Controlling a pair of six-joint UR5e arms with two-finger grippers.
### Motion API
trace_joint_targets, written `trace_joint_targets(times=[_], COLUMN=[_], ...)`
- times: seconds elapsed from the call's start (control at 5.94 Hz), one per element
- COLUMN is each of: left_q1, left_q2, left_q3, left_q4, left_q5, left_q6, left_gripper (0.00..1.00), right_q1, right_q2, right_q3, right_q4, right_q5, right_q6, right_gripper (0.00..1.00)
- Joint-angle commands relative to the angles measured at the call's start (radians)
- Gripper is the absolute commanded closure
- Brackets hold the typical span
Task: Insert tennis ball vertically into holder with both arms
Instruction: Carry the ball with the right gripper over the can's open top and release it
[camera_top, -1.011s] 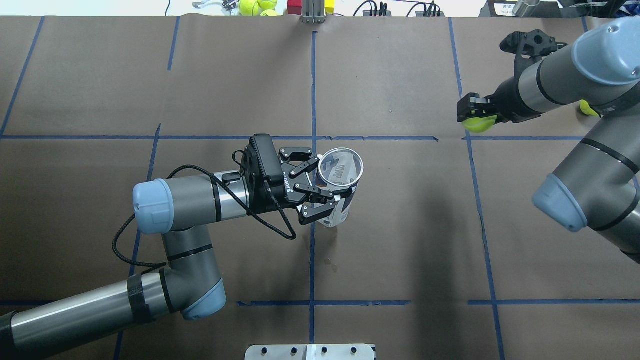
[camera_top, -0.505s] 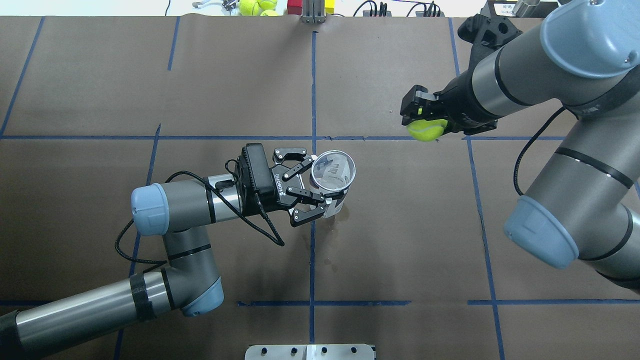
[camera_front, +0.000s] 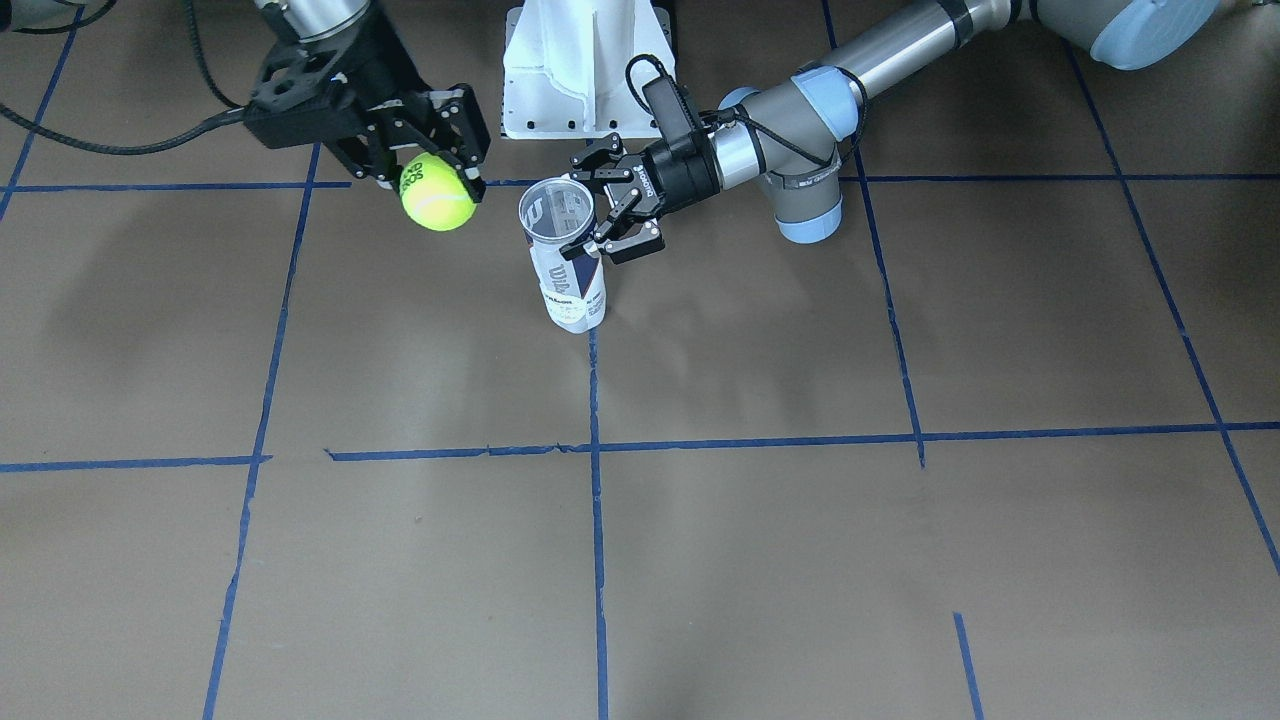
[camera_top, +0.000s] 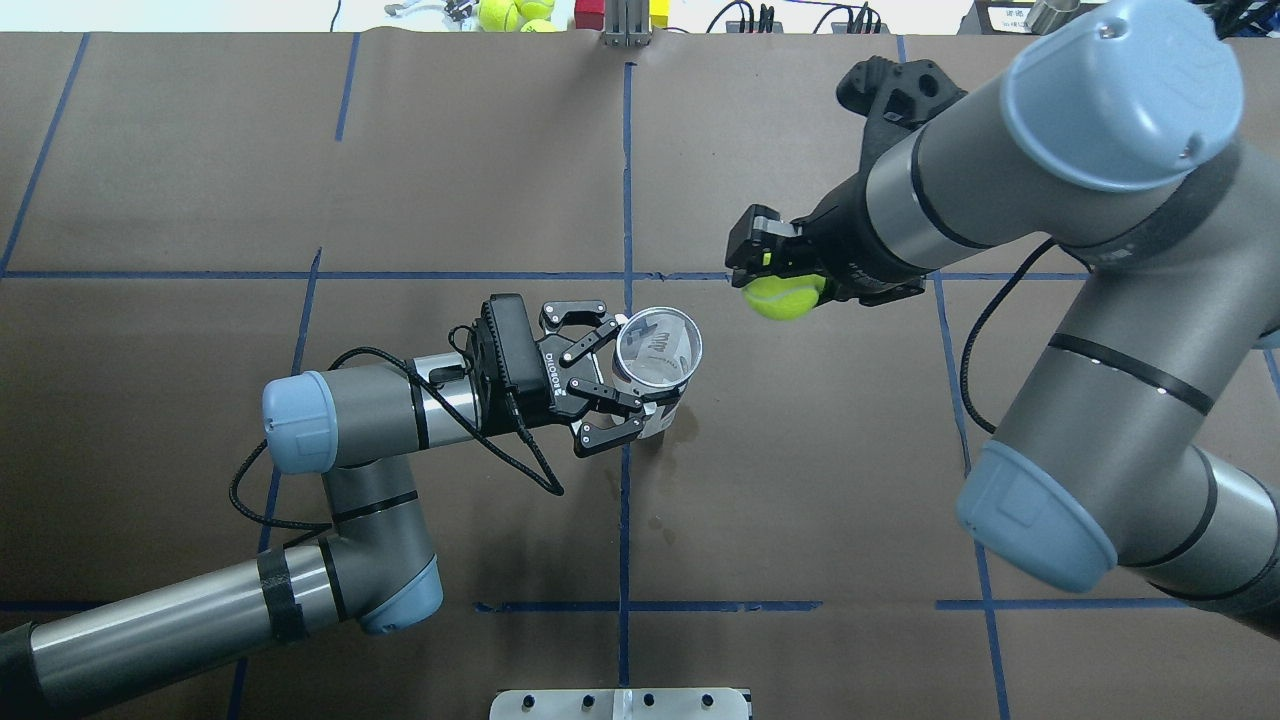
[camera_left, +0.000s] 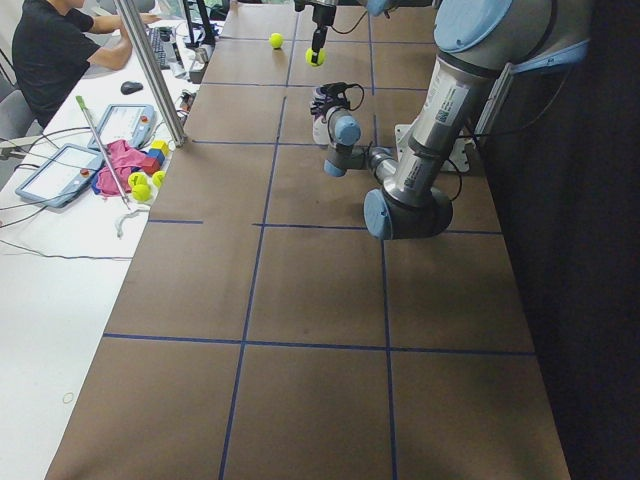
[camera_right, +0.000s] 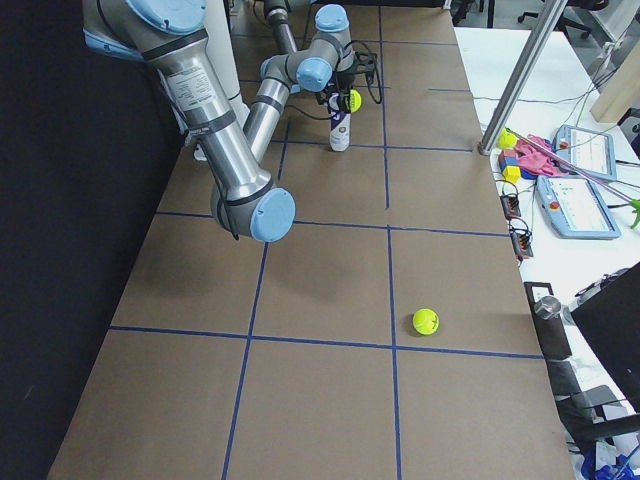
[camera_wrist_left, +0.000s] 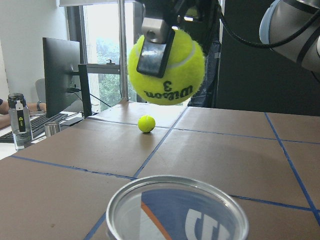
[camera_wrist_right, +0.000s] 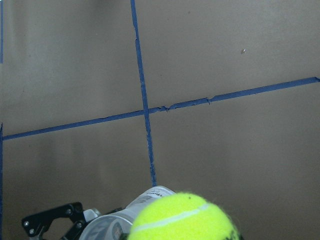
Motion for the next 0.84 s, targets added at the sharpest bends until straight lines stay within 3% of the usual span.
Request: trace_joint_targets(times=[0.0, 0.67], left_q1=[0.0, 0.0], left_q2=[0.001, 0.004], left_q3=[0.003, 0.005], left_q4=[-0.001, -0.004], left_q5=[0.0, 0.0], left_q6=[0.0, -0.003], left_gripper=[0.22, 0.19], right_q1=[-0.037, -0.089], right_q2=[0.053, 0.131], right_q3=[-0.003, -0.086], right_q4=[-0.058, -0.059], right_q5=[-0.047, -0.096], right_q6=[0.007, 0.04], right_gripper=[0.85, 0.84])
